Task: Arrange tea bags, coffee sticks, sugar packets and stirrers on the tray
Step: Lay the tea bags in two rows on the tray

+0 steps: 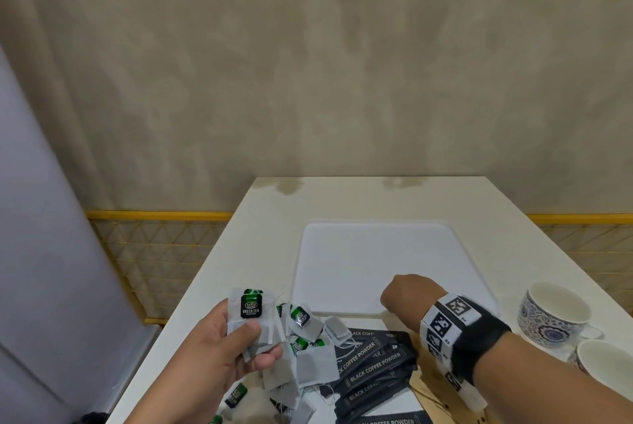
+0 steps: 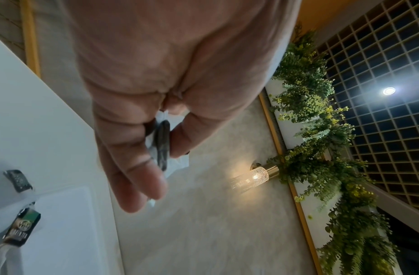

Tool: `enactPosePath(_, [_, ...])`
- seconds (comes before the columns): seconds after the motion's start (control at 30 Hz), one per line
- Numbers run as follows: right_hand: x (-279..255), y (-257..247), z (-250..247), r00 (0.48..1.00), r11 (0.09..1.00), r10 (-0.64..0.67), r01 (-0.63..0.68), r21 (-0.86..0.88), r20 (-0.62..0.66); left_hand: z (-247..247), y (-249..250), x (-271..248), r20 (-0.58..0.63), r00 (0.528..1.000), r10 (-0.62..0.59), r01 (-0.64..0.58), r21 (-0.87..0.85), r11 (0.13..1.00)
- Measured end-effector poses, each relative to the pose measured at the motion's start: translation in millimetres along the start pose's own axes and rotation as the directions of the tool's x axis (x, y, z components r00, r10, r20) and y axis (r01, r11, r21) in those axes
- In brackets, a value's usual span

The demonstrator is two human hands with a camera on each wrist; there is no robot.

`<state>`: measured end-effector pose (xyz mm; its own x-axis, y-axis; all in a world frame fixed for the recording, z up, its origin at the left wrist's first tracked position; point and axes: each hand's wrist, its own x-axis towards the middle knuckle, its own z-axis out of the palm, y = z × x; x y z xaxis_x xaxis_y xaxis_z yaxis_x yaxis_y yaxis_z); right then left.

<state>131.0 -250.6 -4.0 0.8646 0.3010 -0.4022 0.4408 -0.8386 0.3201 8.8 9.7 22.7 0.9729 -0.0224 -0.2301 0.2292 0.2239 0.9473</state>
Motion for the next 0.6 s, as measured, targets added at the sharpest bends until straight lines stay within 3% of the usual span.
enactPosePath(0.07, [-5.1, -3.0, -2.8, 0.998, 0.998, 0.04, -0.037, 0.055, -0.045, 1.6, -0.6, -0.6, 0.027, 1.0, -0.017, 0.017, -0.013, 1.0])
enactPosePath(0.17, [-19.0, -12.2, -15.5, 0.978, 0.955, -0.017, 0.077, 0.288, -0.208, 2.8, -0.5, -1.3, 0.1, 0.994, -0.047, 0.053, -0.059, 0.997])
enactPosePath(0.23, [-36.6, -24.2, -32.6, 0.938, 0.803, -0.059, 0.247, 0.542, -0.34, 5.3, -1.3, 0.5, 0.122, 0.992, -0.039, 0.049, -0.077, 0.996])
enactPosePath(0.3, [-55.5, -39.2, -51.1, 0.909, 0.542, -0.087, 0.387, 0.746, -0.409, 10.4, -3.4, 3.2, 0.115, 0.993, 0.001, 0.006, -0.056, 0.998])
enactPosePath(0.4, [-70.3, -59.6, -63.1, 0.897, 0.161, -0.132, 0.438, 0.884, -0.421, 15.3, -6.4, 7.7, 0.087, 0.993, 0.078, -0.08, 0.027, 0.996])
enactPosePath(0.43, [-70.7, -64.7, -62.5, 0.897, 0.099, -0.115, 0.438, 0.893, -0.427, 16.4, -7.2, 8.3, 0.078, 0.992, 0.097, -0.102, 0.055, 0.993])
enactPosePath(0.6, [-60.8, -73.4, -53.2, 0.915, -0.036, 0.088, 0.398, 0.917, -0.394, 18.2, -11.2, 8.9, 0.036, 0.99, 0.134, -0.137, 0.082, 0.987])
